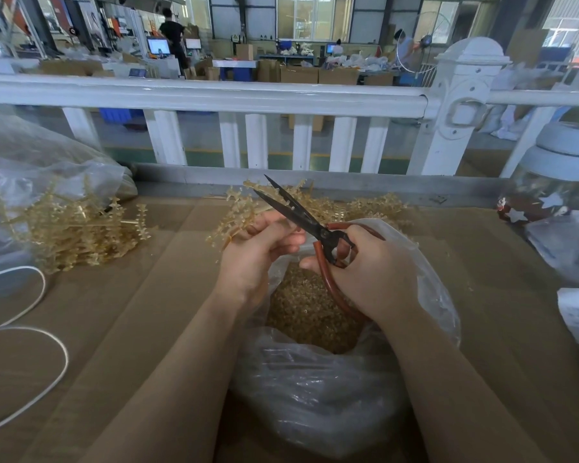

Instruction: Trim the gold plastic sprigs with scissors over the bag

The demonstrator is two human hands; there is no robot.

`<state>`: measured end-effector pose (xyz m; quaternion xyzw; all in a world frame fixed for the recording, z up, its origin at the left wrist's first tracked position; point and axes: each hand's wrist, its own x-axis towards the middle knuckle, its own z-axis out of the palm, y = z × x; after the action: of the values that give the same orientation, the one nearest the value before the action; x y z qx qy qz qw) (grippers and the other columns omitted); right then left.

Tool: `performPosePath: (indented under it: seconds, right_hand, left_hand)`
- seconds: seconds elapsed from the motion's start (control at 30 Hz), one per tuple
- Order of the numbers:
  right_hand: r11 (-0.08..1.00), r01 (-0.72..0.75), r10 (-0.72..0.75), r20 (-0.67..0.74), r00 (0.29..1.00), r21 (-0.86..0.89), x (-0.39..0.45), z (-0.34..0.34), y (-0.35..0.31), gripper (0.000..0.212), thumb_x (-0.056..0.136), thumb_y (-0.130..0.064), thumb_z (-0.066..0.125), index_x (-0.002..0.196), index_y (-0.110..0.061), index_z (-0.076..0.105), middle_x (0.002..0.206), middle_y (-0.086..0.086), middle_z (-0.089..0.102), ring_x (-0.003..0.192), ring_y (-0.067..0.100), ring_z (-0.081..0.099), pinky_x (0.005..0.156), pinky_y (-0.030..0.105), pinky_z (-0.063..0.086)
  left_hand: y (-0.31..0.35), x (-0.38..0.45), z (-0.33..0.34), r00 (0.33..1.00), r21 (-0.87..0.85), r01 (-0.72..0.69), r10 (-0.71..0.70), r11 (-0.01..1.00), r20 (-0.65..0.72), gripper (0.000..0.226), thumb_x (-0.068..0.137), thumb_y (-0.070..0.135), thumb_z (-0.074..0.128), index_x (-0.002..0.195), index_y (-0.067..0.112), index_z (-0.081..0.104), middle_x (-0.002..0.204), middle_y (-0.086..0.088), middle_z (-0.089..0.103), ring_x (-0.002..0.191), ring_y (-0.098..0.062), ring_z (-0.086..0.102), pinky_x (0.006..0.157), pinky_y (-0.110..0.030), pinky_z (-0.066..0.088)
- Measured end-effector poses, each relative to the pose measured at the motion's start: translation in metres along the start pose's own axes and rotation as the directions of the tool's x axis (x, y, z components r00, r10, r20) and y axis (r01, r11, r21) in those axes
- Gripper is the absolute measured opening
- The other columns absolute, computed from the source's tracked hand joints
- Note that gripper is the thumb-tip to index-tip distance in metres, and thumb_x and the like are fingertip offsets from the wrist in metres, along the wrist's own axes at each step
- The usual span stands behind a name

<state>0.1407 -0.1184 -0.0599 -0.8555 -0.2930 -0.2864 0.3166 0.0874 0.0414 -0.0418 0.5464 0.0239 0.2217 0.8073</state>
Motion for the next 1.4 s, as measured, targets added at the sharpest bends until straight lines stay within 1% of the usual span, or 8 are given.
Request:
performPosePath:
  seconds: [0.23, 0.6, 0.9, 1.0, 1.07, 1.17, 1.27, 1.4]
  right_hand:
    - [0.999, 0.032, -0.031, -0.037, 0.999, 0.028, 0.0, 0.001, 0.001, 0.068, 0.075, -0.085, 0.049, 0.088, -0.022, 0.07, 0.07, -0.014, 0.063, 0.061, 0.006, 0.056, 0.06, 0.026, 0.055]
    - [0.996, 0.055, -0.051, -0.064, 0.997, 0.064, 0.0, 0.0, 0.0, 0.066, 0.075, -0.084, 0.051, 0.085, -0.022, 0.069, 0.071, -0.021, 0.055, 0.063, 0.002, 0.053, 0.06, 0.024, 0.052]
    - [0.995, 0.051, -0.049, -0.025, 0.998, 0.085, 0.0, 0.004, 0.003, 0.073, 0.074, -0.091, 0.043, 0.089, -0.024, 0.07, 0.073, -0.016, 0.064, 0.065, 0.003, 0.057, 0.064, 0.022, 0.052]
    - [0.993, -0.015, 0.016, -0.004, 1.0, 0.118, 0.0, 0.004, 0.001, 0.067, 0.073, -0.09, 0.047, 0.085, -0.027, 0.068, 0.07, -0.019, 0.061, 0.064, 0.0, 0.057, 0.061, 0.011, 0.045]
    - [0.974, -0.119, 0.118, 0.016, 0.993, 0.191, 0.001, 0.004, -0.001, 0.053, 0.073, -0.084, 0.056, 0.078, -0.032, 0.064, 0.065, -0.019, 0.061, 0.066, -0.001, 0.06, 0.059, 0.01, 0.043]
    - [0.898, -0.254, 0.233, 0.102, 0.967, 0.359, 0.003, 0.001, -0.003, 0.042, 0.074, -0.075, 0.062, 0.075, -0.033, 0.066, 0.07, -0.022, 0.066, 0.071, -0.004, 0.063, 0.06, 0.008, 0.044]
    - [0.805, -0.337, 0.279, 0.189, 0.941, 0.488, 0.006, -0.002, -0.006, 0.04, 0.075, -0.065, 0.067, 0.071, -0.026, 0.068, 0.061, -0.012, 0.065, 0.056, 0.001, 0.059, 0.051, 0.013, 0.042]
    - [0.713, -0.412, 0.295, 0.291, 0.91, 0.567, 0.01, -0.004, -0.009, 0.018, 0.088, -0.031, 0.074, 0.072, -0.023, 0.069, 0.05, -0.01, 0.06, 0.046, 0.0, 0.054, 0.048, 0.015, 0.044]
  left_hand:
    - [-0.002, 0.001, -0.002, 0.999, 0.02, -0.019, 0.019, 1.0, 0.033, 0.019, 0.091, -0.003, 0.059, 0.082, 0.01, 0.071, 0.071, -0.003, 0.071, 0.067, -0.012, 0.066, 0.065, -0.021, 0.054]
    - [-0.004, 0.0, 0.0, 0.997, 0.089, -0.031, 0.025, 0.996, 0.068, 0.017, 0.091, -0.005, 0.057, 0.088, 0.006, 0.07, 0.073, -0.003, 0.071, 0.069, -0.012, 0.067, 0.066, -0.021, 0.055]
    - [-0.007, 0.0, -0.002, 1.0, 0.078, 0.006, -0.007, 0.997, 0.021, 0.014, 0.09, -0.003, 0.059, 0.091, 0.005, 0.07, 0.077, -0.006, 0.071, 0.072, -0.014, 0.066, 0.068, -0.022, 0.053]
    - [-0.007, 0.002, -0.003, 0.997, 0.045, 0.075, -0.074, 0.996, -0.016, 0.009, 0.084, 0.002, 0.067, 0.091, 0.003, 0.071, 0.08, -0.01, 0.07, 0.077, -0.02, 0.065, 0.075, -0.028, 0.055]
    - [-0.007, 0.002, -0.003, 0.99, 0.039, 0.143, -0.142, 0.989, -0.016, 0.019, 0.072, 0.011, 0.075, 0.09, 0.004, 0.075, 0.082, -0.013, 0.067, 0.079, -0.023, 0.061, 0.081, -0.033, 0.053]
    - [-0.007, -0.001, -0.001, 0.986, 0.151, 0.168, -0.169, 0.974, -0.01, 0.012, 0.072, 0.018, 0.082, 0.084, 0.016, 0.081, 0.068, 0.003, 0.063, 0.068, -0.011, 0.052, 0.075, -0.027, 0.042]
    - [-0.007, -0.006, 0.002, 0.98, 0.245, 0.174, -0.192, 0.954, 0.051, 0.006, 0.074, 0.028, 0.082, 0.08, 0.027, 0.082, 0.055, 0.018, 0.058, 0.054, 0.004, 0.053, 0.074, -0.026, 0.038]
    - [-0.005, -0.01, 0.005, 0.976, 0.342, 0.137, -0.186, 0.93, 0.116, 0.012, 0.07, 0.039, 0.075, 0.059, 0.04, 0.074, 0.052, 0.024, 0.058, 0.051, 0.013, 0.054, 0.073, -0.026, 0.039]
